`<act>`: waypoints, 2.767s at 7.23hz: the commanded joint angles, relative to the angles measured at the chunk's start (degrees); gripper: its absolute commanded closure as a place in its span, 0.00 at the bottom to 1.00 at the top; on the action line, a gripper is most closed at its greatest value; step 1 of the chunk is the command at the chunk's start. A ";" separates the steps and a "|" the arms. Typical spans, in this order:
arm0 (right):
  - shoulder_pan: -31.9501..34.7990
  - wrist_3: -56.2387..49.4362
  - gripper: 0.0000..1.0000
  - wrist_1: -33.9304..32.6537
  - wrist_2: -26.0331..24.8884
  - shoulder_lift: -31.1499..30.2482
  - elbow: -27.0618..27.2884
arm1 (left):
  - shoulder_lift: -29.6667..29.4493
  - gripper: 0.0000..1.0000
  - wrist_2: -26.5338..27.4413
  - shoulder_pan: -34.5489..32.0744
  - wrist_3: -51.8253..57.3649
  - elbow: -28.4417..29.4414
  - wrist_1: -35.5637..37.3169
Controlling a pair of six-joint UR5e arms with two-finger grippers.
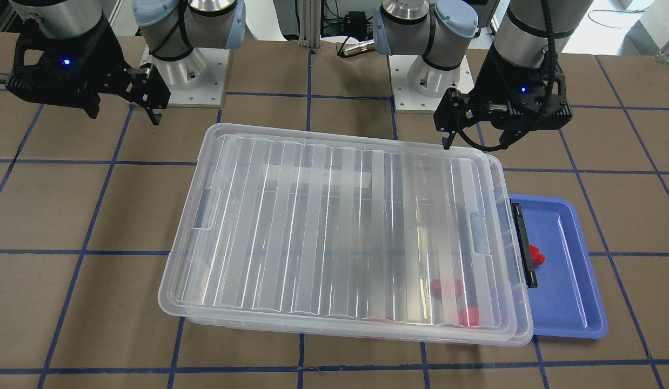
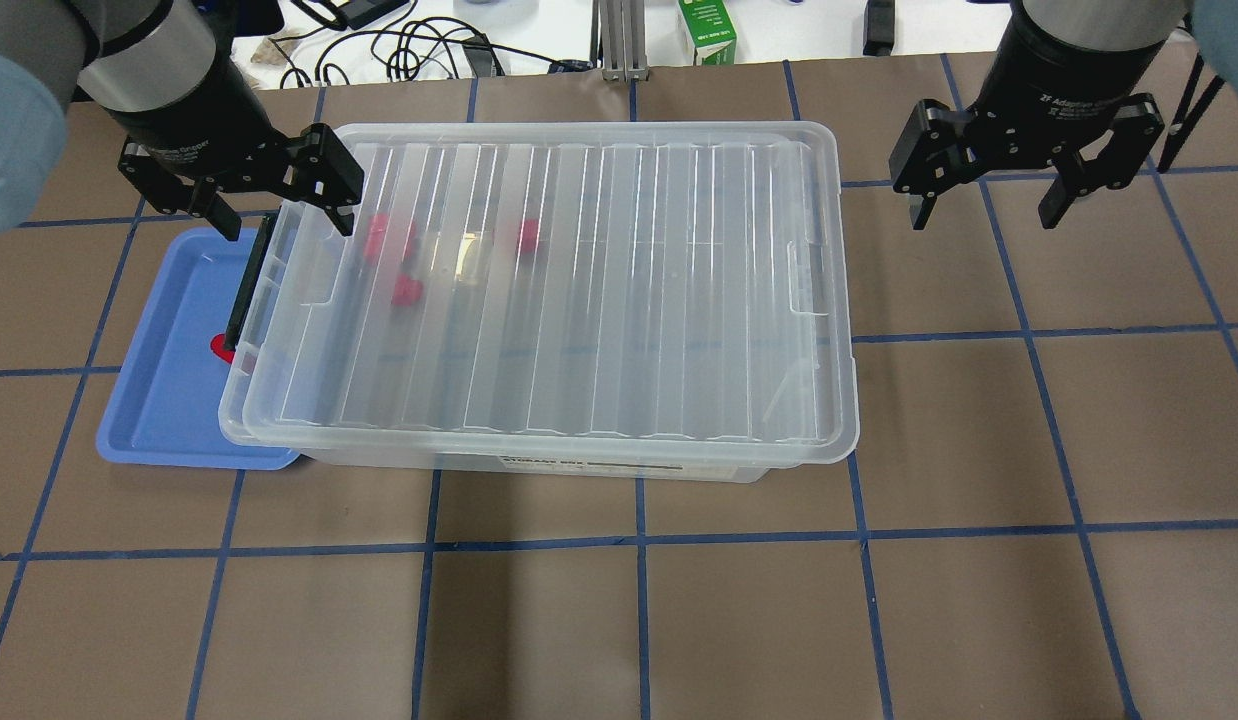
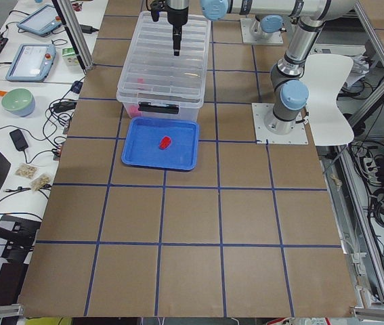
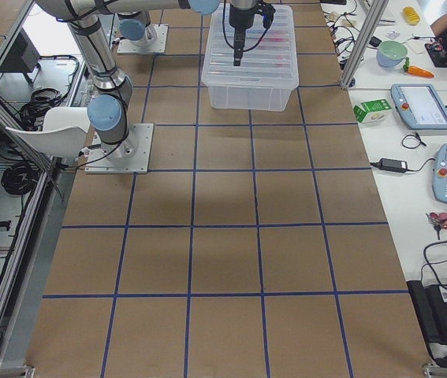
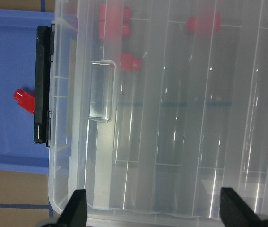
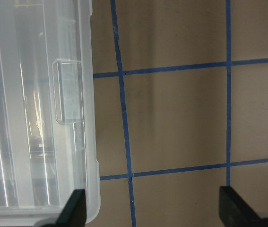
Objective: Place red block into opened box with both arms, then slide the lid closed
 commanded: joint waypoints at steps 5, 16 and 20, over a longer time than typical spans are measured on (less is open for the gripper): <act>1.67 0.83 0.00 -12.59 5.20 8.75 8.22 | 0.00 0.00 0.00 0.00 0.00 0.00 0.00; 0.18 -0.22 0.00 -16.81 1.01 14.40 7.78 | 0.00 0.00 -0.09 0.00 0.00 0.00 0.00; -2.72 -0.75 0.00 -16.63 -1.10 14.22 7.61 | 0.00 0.00 -0.09 0.00 -0.09 0.00 0.00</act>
